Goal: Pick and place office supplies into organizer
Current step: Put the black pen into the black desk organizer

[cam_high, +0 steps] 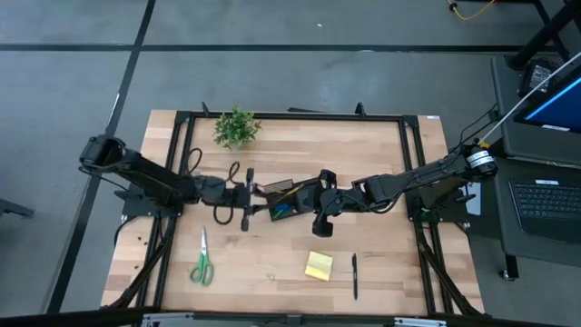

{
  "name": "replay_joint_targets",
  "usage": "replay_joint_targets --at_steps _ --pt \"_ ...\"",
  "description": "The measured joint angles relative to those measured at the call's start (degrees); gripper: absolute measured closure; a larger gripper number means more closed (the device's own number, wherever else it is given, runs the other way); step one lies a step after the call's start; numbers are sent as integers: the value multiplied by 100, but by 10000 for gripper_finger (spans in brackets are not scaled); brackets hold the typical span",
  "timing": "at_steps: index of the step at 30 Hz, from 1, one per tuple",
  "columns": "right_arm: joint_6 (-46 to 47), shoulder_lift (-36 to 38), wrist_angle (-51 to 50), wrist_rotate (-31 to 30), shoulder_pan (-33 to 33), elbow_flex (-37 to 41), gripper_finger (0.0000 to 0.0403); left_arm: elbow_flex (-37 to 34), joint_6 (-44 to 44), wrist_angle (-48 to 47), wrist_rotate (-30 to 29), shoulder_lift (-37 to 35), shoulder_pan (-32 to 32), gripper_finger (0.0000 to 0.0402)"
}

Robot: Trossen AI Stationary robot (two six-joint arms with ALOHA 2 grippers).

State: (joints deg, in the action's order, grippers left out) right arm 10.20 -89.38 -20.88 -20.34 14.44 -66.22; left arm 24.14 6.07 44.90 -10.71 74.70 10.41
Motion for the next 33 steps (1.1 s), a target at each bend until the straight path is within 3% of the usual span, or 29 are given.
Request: replay_joint_targets --at_steps 6,8,11,14,19,25,33 --pt "376 0 -129 49 -1 -2 378 2 -32 -757 -526 -395 688 311" --pt "467 0 -356 366 -2 -2 378 2 -63 -948 -637 -465 907 311" --pt "824 0 -756 1165 -2 -2 378 2 -70 -1076 -1300 -492 1230 311" --pt "1665 0 -1257 1690 8 -2 378 2 45 -1103 -1847 -490 1476 311" --pt "3357 0 -2182 2204 110 -2 378 2 53 -1105 -1975 -490 1722 311" --pt "4512 0 -2511 2253 669 -2 382 0 -206 -1253 -2029 -488 1817 311" --pt "6147 0 -2524 1881 1701 -2 389 0 -333 -1256 -2587 -488 1810 311"
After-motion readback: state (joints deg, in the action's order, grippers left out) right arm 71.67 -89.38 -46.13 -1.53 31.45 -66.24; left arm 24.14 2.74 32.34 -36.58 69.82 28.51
